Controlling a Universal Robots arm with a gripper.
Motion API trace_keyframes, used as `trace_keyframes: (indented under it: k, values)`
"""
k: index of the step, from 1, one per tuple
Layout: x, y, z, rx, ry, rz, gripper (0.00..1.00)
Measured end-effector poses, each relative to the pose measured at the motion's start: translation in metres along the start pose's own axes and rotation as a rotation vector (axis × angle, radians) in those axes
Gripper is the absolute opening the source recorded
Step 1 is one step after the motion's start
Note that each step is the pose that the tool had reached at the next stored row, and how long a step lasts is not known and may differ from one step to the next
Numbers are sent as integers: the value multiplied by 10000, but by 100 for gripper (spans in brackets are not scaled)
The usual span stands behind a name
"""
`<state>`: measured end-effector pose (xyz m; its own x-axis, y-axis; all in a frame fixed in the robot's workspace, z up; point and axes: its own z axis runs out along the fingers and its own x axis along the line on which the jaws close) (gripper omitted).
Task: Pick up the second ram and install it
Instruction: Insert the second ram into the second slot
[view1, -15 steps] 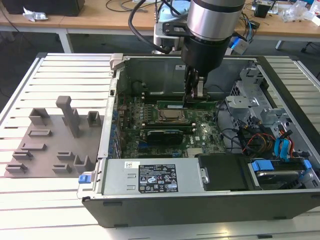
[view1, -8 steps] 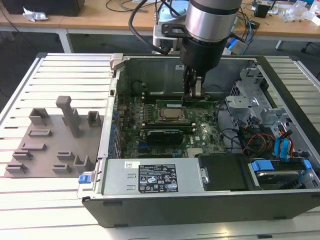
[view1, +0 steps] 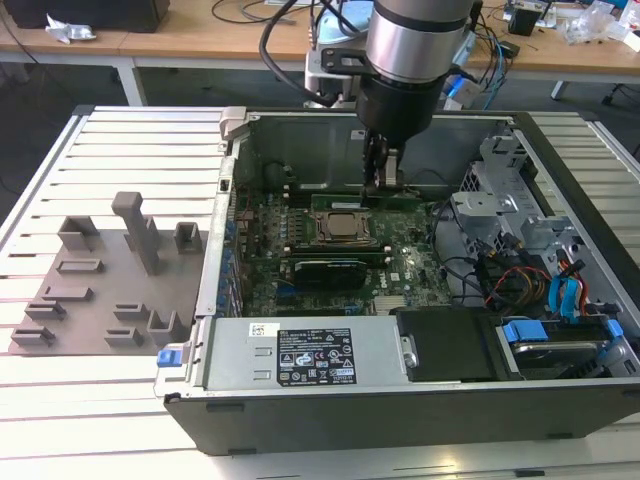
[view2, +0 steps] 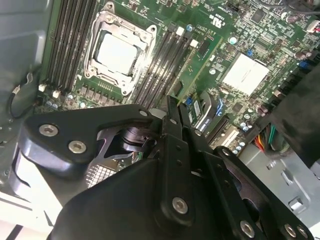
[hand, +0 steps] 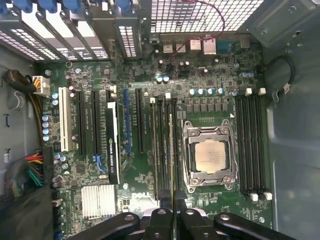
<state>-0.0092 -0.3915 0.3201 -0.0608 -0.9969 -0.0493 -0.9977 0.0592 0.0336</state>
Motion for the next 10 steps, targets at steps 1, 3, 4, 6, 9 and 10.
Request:
trace_keyframes:
  k: [1, 3, 4, 6, 9, 10]
  values:
    - [-16, 1, 12, 0, 0, 1, 13]
    - [-38, 2, 30, 0, 0, 1, 13]
    - [-45, 2, 37, 0, 1, 1, 13]
    - [-56, 2, 48, 0, 1, 1, 13]
    - [-74, 3, 69, 0, -1, 0, 13]
    - [-80, 3, 78, 0, 1, 1, 13]
